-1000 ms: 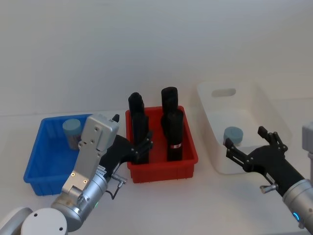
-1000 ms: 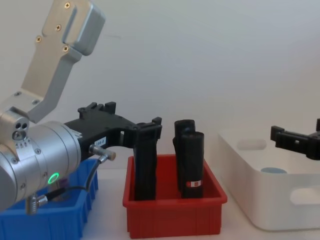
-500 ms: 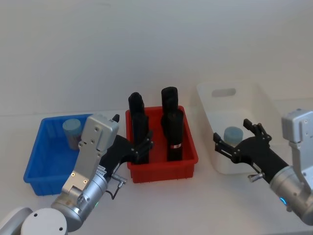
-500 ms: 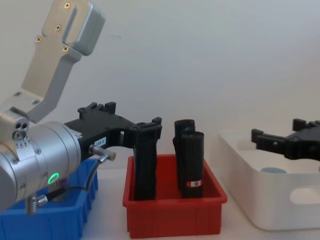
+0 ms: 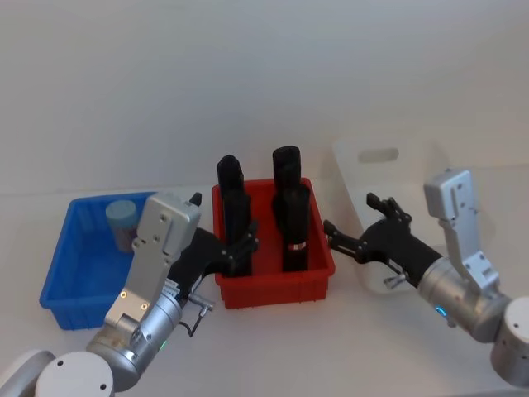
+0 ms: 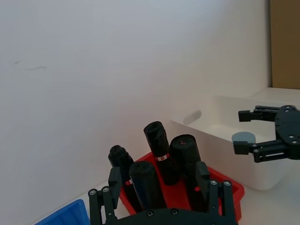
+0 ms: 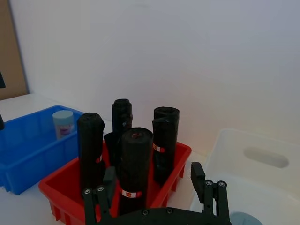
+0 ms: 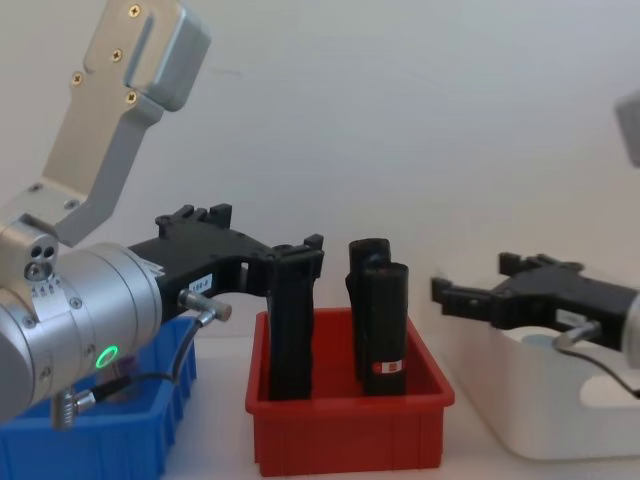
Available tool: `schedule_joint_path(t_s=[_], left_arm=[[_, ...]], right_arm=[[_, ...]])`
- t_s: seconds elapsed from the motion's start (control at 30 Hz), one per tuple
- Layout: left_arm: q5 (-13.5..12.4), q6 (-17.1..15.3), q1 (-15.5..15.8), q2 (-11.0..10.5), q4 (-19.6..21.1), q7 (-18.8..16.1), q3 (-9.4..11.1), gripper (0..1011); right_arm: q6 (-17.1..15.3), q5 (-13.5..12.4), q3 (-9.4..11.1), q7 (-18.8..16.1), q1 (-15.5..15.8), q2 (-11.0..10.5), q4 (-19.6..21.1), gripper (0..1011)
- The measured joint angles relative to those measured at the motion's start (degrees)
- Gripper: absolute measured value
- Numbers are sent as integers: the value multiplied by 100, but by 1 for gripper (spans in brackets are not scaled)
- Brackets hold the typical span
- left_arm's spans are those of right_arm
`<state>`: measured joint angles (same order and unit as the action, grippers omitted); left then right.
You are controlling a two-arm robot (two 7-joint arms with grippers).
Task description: Pick the cotton swabs from the blue box and place them into the white box.
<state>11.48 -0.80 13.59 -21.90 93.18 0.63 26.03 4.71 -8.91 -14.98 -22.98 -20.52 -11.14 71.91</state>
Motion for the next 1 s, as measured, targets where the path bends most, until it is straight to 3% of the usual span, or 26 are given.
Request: schedule_joint_path(t_s=[0.53,0.8,1.0], left_arm=[[0,0,0,0,0,0,0,1004],[0,0,0,0,0,0,0,1004],[0,0,0,0,0,0,0,1004]], right_arm=[[830,166,-215,-954,-1529,624,-2497,1001],[1207,209,-287,-1075,-2130,865,-3545,994],[1472,227,-323,-1090,-2521,1025,-4256,869]])
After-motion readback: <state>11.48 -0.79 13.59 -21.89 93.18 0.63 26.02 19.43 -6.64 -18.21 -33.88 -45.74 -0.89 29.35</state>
